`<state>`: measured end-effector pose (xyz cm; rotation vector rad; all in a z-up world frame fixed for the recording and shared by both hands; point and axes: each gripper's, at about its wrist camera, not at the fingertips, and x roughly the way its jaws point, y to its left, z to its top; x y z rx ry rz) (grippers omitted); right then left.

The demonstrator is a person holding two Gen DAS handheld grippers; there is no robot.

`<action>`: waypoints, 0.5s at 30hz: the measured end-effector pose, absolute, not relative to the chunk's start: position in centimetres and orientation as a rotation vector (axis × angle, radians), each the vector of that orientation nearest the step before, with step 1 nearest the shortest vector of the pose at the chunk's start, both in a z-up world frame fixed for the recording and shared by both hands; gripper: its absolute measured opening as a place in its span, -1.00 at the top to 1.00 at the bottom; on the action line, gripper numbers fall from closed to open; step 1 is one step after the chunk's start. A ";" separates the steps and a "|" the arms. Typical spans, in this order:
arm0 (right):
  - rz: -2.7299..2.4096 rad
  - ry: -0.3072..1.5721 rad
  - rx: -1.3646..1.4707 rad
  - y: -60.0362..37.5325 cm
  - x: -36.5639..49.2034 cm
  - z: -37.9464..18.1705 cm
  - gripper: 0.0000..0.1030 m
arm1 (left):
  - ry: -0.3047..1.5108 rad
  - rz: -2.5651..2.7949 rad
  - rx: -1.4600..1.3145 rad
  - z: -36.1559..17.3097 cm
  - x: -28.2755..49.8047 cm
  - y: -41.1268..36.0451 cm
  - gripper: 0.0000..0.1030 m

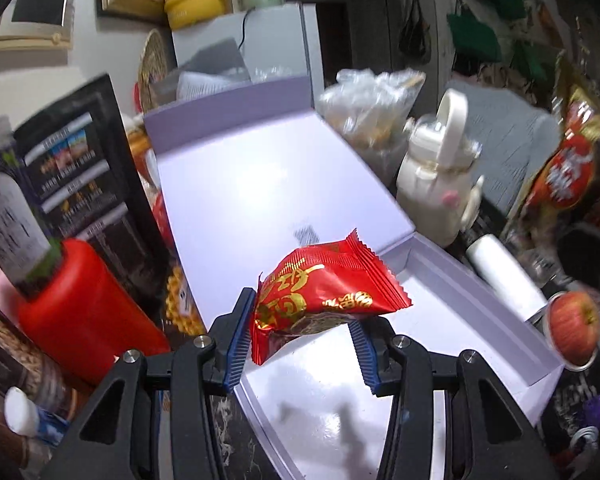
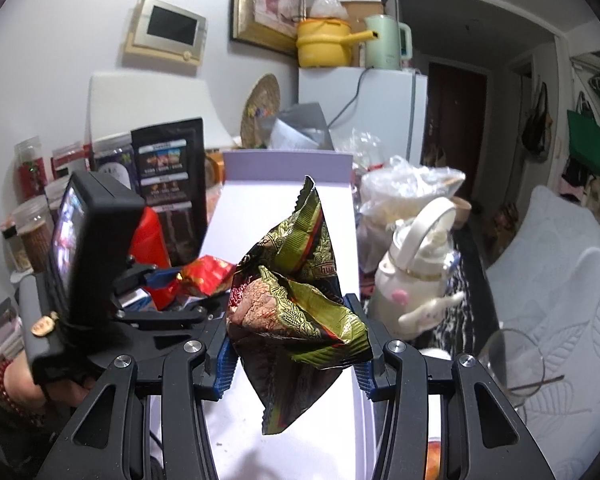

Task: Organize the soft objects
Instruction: 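Lift both held packets and carry them over the lavender box, then lower both packets into the lavender box and open both grippers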

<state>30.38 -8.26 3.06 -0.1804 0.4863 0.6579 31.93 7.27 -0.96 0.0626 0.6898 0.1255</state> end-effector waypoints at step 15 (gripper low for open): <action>0.627 0.604 -0.187 -7.5 32.5 -0.1 0.08 | 0.845 0.159 0.044 -5.5 34.5 7.7 0.11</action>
